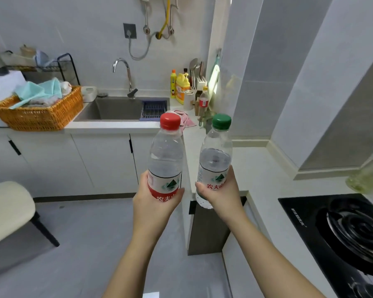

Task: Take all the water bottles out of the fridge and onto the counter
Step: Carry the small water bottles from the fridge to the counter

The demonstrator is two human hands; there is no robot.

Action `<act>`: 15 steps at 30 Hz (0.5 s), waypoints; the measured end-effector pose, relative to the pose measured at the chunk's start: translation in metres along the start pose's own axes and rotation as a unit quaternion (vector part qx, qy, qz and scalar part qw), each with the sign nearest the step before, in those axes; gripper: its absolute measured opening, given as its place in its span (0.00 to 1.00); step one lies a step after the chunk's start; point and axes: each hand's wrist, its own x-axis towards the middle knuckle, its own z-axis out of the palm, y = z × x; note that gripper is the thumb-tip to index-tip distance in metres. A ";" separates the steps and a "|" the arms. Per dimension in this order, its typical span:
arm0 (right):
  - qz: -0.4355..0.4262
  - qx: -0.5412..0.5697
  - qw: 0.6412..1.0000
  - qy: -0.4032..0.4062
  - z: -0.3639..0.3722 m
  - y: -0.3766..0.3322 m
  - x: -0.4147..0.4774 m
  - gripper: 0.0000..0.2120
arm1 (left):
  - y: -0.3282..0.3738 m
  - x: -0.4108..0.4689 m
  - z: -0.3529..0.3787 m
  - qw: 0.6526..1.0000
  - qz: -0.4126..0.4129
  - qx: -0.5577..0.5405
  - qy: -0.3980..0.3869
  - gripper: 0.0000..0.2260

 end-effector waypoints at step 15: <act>0.066 -0.040 0.989 0.126 -0.024 0.064 0.138 0.29 | -0.038 0.154 0.096 0.994 -0.018 0.011 -0.107 0.26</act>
